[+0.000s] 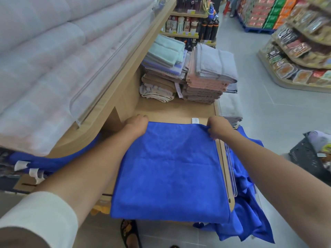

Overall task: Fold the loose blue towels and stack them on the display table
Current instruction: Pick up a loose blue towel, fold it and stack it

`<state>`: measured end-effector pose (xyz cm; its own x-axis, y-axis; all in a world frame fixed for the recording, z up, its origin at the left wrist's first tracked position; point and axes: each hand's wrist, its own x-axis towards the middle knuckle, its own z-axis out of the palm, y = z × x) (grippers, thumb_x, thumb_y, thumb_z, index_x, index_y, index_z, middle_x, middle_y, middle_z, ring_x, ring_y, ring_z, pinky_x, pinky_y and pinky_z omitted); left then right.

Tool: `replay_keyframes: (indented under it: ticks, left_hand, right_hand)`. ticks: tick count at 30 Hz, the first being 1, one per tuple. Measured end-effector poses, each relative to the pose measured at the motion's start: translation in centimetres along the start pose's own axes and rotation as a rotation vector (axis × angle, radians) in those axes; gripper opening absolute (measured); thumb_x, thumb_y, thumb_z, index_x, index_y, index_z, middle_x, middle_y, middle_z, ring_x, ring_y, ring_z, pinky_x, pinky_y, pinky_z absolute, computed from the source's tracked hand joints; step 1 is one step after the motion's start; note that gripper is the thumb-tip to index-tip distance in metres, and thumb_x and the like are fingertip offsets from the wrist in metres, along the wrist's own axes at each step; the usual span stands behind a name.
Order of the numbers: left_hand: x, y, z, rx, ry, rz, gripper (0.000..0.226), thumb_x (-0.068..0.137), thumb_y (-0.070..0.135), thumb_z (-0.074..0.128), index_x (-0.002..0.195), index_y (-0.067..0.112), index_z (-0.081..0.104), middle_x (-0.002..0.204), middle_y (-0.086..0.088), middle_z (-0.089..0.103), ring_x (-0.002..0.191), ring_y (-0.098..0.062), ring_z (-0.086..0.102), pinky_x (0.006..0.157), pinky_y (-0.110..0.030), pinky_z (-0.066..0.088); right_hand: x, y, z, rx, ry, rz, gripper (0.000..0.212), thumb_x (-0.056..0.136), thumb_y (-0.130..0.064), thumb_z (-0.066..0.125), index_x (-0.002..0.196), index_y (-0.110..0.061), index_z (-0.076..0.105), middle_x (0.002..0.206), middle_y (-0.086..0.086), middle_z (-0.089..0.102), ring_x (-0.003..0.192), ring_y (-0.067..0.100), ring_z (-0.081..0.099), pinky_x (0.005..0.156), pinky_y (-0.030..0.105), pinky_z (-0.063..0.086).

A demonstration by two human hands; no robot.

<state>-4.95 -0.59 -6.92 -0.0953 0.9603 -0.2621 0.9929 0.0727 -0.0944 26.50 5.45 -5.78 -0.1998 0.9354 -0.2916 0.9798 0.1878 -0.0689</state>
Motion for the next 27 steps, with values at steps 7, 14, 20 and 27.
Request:
replay_keyframes:
  ticks: [7, 14, 20, 27]
  left_hand:
    - [1.7, 0.8, -1.7, 0.132, -0.074, -0.102, 0.037, 0.098, 0.004, 0.045, 0.128, 0.010, 0.063, 0.135, -0.010, 0.061, 0.122, -0.030, 0.061, 0.089, -0.038, 0.047]
    - [2.3, 0.9, -2.4, 0.170, -0.124, -0.111, 0.034, 0.097, 0.010, 0.047, 0.126, 0.013, 0.064, 0.131, -0.008, 0.064, 0.118, -0.029, 0.062, 0.081, -0.037, 0.045]
    - [2.3, 0.1, -2.5, 0.147, -0.057, -0.175, 0.032, 0.088, 0.013, 0.053, 0.113, 0.020, 0.071, 0.113, -0.003, 0.071, 0.104, -0.028, 0.067, 0.077, -0.035, 0.049]
    - [2.0, -1.2, -5.2, -0.034, 0.211, -0.199, 0.027, 0.086, 0.012, 0.050, 0.105, 0.019, 0.067, 0.104, -0.010, 0.068, 0.094, -0.037, 0.067, 0.074, -0.042, 0.050]
  right_hand:
    - [1.0, -0.1, -1.0, 0.112, -0.105, 0.022, 0.042, 0.079, 0.003, 0.063, 0.120, -0.001, 0.056, 0.094, 0.015, 0.075, 0.076, 0.029, 0.075, 0.079, 0.043, 0.063]
    - [2.3, -0.3, -1.7, 0.196, -0.225, 0.063, 0.015, 0.087, 0.000, 0.056, 0.092, 0.003, 0.069, 0.072, 0.013, 0.076, 0.055, 0.020, 0.074, 0.062, 0.031, 0.063]
    - [2.8, 0.5, -1.2, 0.379, -0.172, 0.113, 0.015, 0.088, -0.002, 0.054, 0.091, 0.000, 0.068, 0.061, 0.010, 0.074, 0.055, 0.026, 0.074, 0.057, 0.033, 0.063]
    - [3.4, 2.9, -4.4, 0.732, 0.158, 0.161, 0.013, 0.086, 0.003, 0.061, 0.093, -0.005, 0.069, 0.055, 0.009, 0.067, 0.057, 0.026, 0.071, 0.055, 0.038, 0.064]
